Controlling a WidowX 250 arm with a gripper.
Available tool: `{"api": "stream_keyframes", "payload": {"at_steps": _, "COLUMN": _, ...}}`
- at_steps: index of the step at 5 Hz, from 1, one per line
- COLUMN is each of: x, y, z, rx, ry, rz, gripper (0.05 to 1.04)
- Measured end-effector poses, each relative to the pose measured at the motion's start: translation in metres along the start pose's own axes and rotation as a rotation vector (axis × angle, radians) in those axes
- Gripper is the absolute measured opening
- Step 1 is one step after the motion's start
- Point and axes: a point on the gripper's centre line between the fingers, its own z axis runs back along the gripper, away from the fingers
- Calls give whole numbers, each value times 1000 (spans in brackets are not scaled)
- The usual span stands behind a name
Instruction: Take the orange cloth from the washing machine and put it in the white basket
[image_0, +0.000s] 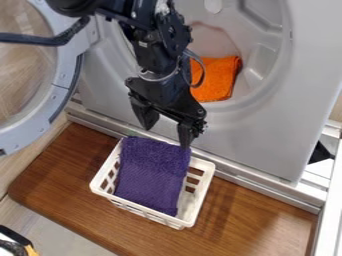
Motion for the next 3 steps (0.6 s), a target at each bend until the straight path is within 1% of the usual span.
{"api": "stream_keyframes", "payload": {"at_steps": 1, "x": -3, "y": 0, "z": -5, "rx": -3, "ry": 21, "rz": 0, "gripper": 999}}
{"api": "stream_keyframes", "payload": {"at_steps": 2, "x": 4, "y": 1, "z": -5, "rx": -2, "ry": 4, "rz": -26, "gripper": 999}}
{"api": "stream_keyframes", "payload": {"at_steps": 3, "x": 16, "y": 5, "z": -11, "rx": 20, "ry": -52, "rz": -32, "gripper": 999}}
